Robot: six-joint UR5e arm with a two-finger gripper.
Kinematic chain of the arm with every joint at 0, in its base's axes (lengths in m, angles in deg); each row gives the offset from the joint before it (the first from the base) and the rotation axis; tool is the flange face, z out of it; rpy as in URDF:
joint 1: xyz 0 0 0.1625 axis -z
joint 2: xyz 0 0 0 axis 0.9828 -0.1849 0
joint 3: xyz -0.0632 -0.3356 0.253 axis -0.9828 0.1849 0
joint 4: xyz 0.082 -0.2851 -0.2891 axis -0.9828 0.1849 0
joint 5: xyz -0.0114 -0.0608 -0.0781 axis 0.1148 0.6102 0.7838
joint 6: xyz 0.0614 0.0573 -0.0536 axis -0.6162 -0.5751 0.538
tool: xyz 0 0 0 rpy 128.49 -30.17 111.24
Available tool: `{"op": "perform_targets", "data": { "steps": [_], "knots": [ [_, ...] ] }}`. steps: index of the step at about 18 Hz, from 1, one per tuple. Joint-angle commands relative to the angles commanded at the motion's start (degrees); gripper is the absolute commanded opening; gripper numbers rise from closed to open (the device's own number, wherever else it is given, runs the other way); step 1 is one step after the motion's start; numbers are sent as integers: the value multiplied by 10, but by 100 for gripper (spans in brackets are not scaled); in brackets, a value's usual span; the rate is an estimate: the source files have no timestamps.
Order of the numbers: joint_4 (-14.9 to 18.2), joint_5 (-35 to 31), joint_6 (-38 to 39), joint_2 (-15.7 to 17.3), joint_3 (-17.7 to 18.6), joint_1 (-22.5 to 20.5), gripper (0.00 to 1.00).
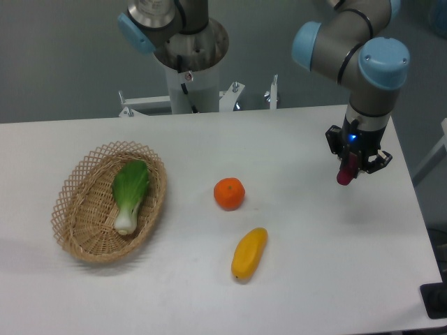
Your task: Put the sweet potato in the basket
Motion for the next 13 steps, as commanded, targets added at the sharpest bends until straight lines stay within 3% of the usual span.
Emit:
{"op": "perform_targets", "data": {
  "steps": [13],
  "knots": [
    [8, 3, 33, 6, 11, 19, 4]
  ]
}}
